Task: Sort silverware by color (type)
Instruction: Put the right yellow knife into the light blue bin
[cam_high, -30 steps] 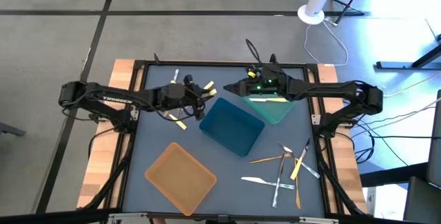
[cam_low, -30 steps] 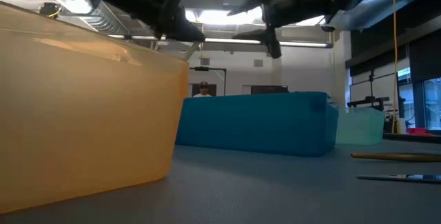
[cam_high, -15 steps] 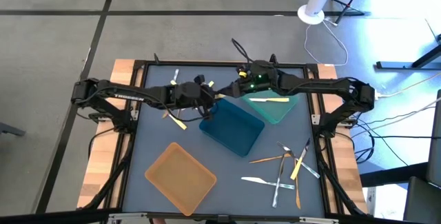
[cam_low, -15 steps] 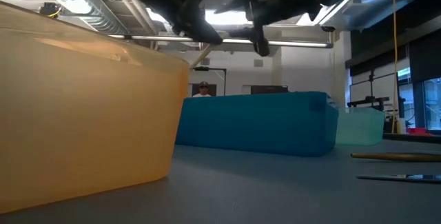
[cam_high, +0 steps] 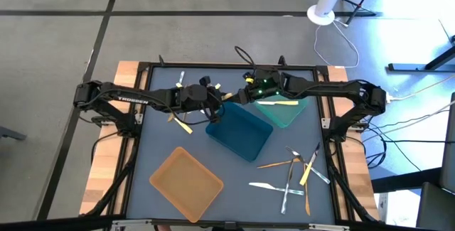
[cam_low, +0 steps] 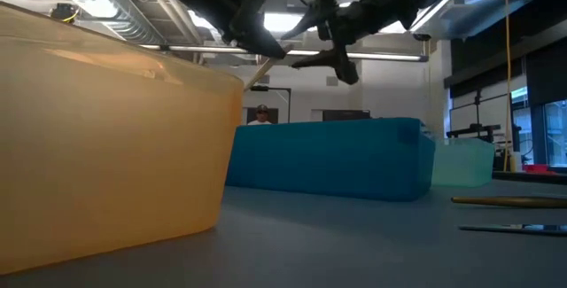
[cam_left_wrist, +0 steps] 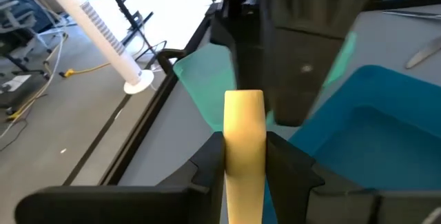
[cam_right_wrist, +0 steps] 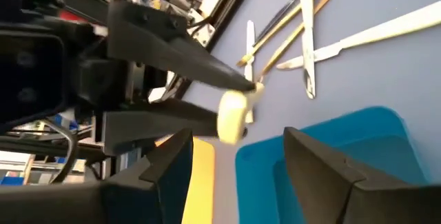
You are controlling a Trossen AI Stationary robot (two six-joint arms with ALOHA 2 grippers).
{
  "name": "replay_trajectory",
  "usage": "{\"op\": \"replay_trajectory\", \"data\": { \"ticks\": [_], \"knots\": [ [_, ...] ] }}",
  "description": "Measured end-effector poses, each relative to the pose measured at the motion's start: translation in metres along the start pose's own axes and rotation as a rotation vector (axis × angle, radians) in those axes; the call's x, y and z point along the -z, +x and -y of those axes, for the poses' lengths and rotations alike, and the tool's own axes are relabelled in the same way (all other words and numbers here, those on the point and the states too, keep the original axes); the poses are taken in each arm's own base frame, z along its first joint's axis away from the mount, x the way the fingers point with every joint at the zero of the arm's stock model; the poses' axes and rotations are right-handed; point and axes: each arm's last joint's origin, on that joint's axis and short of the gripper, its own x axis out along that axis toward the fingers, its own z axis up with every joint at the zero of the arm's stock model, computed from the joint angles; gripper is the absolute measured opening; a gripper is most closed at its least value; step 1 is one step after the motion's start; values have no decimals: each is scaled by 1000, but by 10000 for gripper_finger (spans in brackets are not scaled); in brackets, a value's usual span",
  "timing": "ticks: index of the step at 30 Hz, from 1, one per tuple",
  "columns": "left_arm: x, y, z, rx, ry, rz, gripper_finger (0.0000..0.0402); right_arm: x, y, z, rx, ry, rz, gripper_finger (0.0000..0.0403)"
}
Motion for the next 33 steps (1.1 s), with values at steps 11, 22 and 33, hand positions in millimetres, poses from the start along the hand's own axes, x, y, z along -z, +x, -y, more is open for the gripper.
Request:
{"op": "replay_trajectory", "data": {
  "ticks": [11,22,33],
  "knots": [
    [0,0,1,8,4,1,80,-4,0,-3,-19,-17,51,214],
    [0,0,1,8,4,0,80,-3,0,-3,-16,-16,47,213],
    [-1,0,1,7,0,14,80,-3,0,-3,-17,-16,46,114]
  ]
}}
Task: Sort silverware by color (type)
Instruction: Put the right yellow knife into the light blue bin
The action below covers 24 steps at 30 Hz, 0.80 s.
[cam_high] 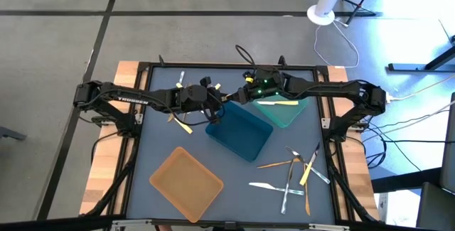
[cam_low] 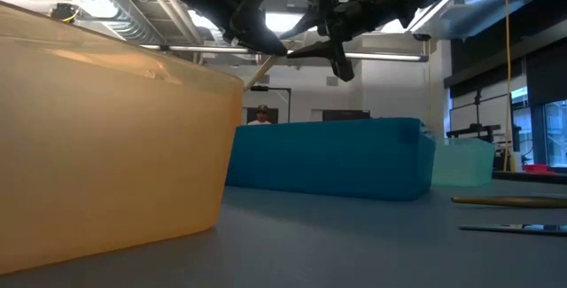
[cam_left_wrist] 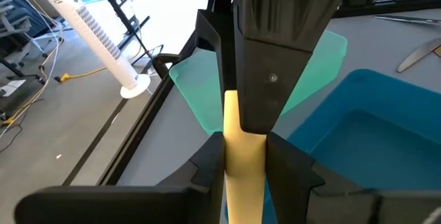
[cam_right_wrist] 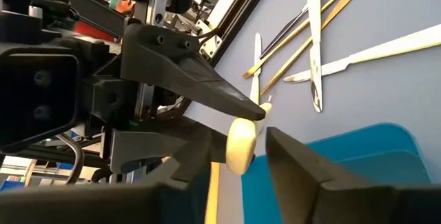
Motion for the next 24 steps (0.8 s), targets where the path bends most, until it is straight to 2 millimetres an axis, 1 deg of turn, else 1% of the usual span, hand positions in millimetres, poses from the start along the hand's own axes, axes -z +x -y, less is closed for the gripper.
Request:
{"op": "replay_trajectory", "data": {
  "ticks": [7,11,14,18,24],
  "knots": [
    [0,0,0,-1,2,-1,81,0,0,0,1,0,-1,46],
    [0,0,0,-5,4,-2,81,0,0,0,2,2,-1,16],
    [0,0,0,-10,4,-3,81,0,0,0,3,-11,-2,11],
    [0,0,0,-10,3,-2,82,0,0,0,2,-18,-2,16],
    [0,0,-1,-10,-2,-2,96,0,0,0,1,-34,0,10]
  ]
}}
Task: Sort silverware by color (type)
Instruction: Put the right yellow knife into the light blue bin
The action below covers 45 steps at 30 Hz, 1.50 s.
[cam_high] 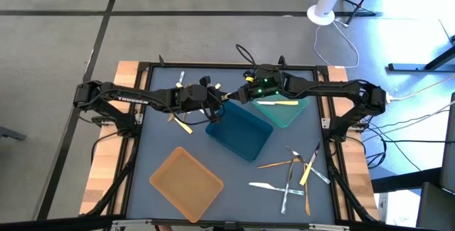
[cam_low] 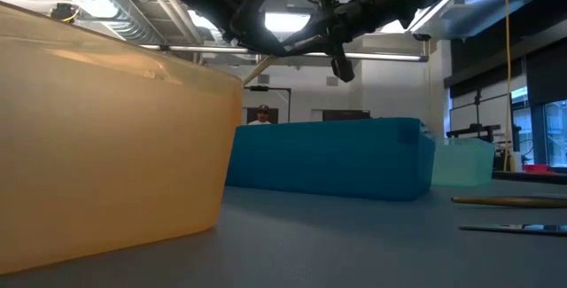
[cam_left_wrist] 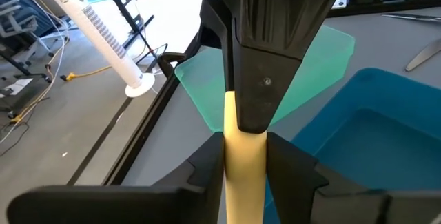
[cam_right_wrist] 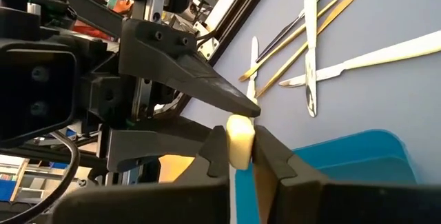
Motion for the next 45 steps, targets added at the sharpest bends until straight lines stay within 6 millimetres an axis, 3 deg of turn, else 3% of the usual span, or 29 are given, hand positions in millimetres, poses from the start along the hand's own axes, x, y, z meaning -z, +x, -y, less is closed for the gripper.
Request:
{"op": "replay_trajectory", "data": {
  "ticks": [14,21,38,45],
  "knots": [
    [0,0,1,28,-4,7,159,0,0,0,-1,-18,1,9],
    [0,0,-2,-60,-1,-7,188,-3,-4,1,-9,-20,-4,7],
    [-1,0,-3,-110,-6,0,192,-13,-23,15,70,20,-30,6],
    [-1,0,-3,-110,-6,1,192,-21,-47,16,99,42,-17,6]
  ]
}}
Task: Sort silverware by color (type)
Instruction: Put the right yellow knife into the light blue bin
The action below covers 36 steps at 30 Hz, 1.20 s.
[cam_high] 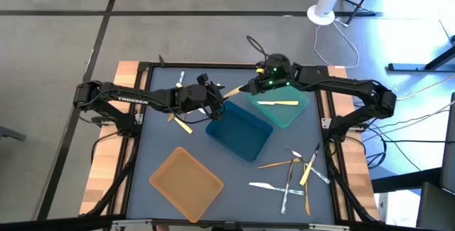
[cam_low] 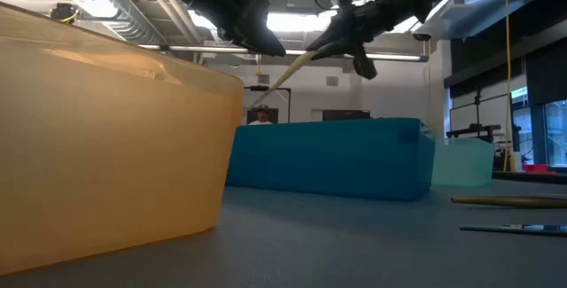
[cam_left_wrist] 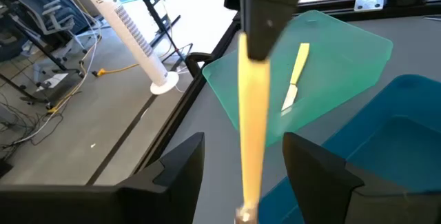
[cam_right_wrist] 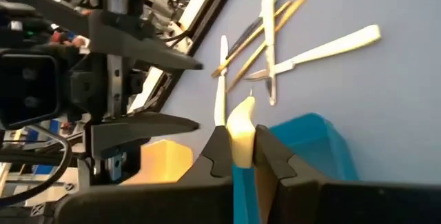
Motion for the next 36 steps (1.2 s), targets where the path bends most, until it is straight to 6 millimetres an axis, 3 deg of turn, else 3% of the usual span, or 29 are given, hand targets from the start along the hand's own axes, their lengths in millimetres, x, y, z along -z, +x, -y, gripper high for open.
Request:
{"op": "replay_trajectory", "data": {
  "ticks": [12,18,23,30,36],
  "knots": [
    [0,0,0,0,0,0,192,-1,-80,-7,163,-21,136,5],
    [0,0,0,0,-1,0,192,16,-127,-15,283,-48,218,5],
    [0,0,0,6,-2,1,192,38,-153,-11,343,-27,238,5],
    [0,0,0,7,-11,5,192,70,-161,13,411,27,261,5],
    [0,0,0,8,-12,6,192,92,-148,41,403,69,245,5]
  ]
}}
